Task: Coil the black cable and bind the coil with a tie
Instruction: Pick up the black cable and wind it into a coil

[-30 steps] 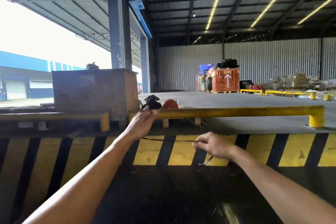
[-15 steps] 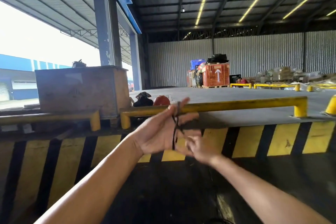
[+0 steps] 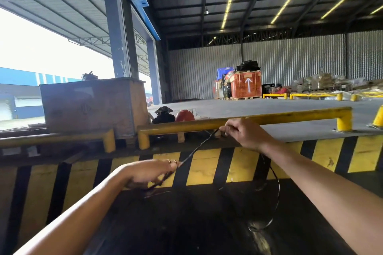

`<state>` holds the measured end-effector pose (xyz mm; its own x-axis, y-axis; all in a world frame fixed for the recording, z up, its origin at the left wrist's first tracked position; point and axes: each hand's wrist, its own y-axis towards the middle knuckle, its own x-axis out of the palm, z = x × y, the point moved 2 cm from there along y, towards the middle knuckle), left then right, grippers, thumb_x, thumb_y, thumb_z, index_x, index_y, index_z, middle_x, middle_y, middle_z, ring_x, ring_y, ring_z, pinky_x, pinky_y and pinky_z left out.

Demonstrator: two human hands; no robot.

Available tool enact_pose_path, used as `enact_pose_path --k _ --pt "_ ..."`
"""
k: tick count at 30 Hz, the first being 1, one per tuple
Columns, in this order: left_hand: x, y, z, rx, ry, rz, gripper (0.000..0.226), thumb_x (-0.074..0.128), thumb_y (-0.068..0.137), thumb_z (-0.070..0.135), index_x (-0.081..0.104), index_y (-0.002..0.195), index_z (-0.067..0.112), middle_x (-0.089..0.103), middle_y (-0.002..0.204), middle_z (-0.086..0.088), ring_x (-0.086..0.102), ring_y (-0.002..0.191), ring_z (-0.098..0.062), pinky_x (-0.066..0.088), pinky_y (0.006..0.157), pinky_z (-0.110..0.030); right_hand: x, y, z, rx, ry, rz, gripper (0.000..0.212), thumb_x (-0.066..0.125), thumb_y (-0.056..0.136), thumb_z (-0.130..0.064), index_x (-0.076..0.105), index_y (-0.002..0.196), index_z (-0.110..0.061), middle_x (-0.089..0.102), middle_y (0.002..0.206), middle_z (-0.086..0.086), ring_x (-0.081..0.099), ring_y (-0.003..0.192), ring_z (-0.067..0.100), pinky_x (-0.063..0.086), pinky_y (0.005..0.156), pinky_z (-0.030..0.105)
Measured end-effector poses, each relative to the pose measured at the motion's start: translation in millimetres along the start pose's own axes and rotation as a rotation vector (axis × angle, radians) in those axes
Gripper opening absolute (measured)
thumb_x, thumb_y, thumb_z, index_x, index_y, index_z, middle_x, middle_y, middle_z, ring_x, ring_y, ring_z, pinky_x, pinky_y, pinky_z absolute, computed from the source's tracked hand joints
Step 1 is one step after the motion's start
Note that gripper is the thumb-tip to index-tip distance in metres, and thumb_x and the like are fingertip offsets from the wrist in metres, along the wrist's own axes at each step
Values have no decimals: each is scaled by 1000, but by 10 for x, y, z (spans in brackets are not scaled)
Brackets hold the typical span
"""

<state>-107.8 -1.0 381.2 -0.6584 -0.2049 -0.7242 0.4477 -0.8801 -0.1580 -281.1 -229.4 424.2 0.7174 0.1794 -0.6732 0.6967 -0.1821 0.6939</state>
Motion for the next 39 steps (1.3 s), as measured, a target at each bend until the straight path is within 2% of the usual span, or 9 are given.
enact_pose_path --k 4,7,10,13,18,22,27,31,39 --pt "242 -110 218 136 -464 -574 41 29 97 51 42 136 49 38 149 -2 48 128 -35 46 92 -60 188 14 37 127 -47 202 34 45 96 -37 56 77 -11 59 62 4 57 55 21 49 53 39" --pt "309 -153 542 387 -796 -740 46 28 98 46 39 142 42 41 151 -11 55 122 -36 43 94 -63 506 -151 -13 293 -20 55 36 38 98 -41 60 86 -16 64 69 -1 61 61 19 44 49 27" --pt "216 -114 858 609 -1108 -524 45 35 97 45 43 140 38 49 143 -14 53 122 -41 43 88 -69 975 -445 -295 118 75 -356 30 37 100 -30 58 115 -14 69 101 2 64 79 16 48 62 21" --pt "8 -30 873 603 -1050 -77 42 37 96 46 46 136 43 43 147 -7 43 131 -37 37 91 -71 1219 -693 -637 -7 93 -665 34 35 96 -47 54 108 -22 62 87 -5 61 79 13 46 64 23" --pt "-112 7 477 304 -273 275 39 32 100 46 43 136 38 43 147 -4 45 127 -20 32 103 -44 524 -436 -559 -113 -28 -507 26 41 96 -42 57 90 -23 54 70 -12 53 62 3 39 60 21" --pt "18 -29 327 101 54 23 36 33 97 52 50 128 41 45 140 -4 37 132 -37 35 106 -49 -40 -117 -289 -108 -28 -300 21 56 91 -35 67 87 -18 68 76 -5 61 69 8 51 66 29" --pt "246 -124 494 229 -524 -593 43 30 96 50 44 136 45 48 143 -1 51 126 -26 39 96 -63 -78 -53 -75 -37 -50 -21 24 51 92 -38 62 80 -20 62 64 -1 59 58 18 49 55 39" --pt "312 -165 867 521 -862 -792 49 33 97 45 35 145 36 43 147 -11 43 131 -35 44 92 -62 455 -405 -216 -26 69 -141 14 47 97 -32 60 101 -35 60 70 -12 58 58 7 46 57 27" --pt "-105 104 743 524 -906 87 42 37 94 51 52 131 39 45 139 -4 45 121 -25 43 84 -62 589 -695 -610 -118 -94 -609 33 36 97 -45 52 109 -19 51 68 -12 49 54 1 39 53 20"
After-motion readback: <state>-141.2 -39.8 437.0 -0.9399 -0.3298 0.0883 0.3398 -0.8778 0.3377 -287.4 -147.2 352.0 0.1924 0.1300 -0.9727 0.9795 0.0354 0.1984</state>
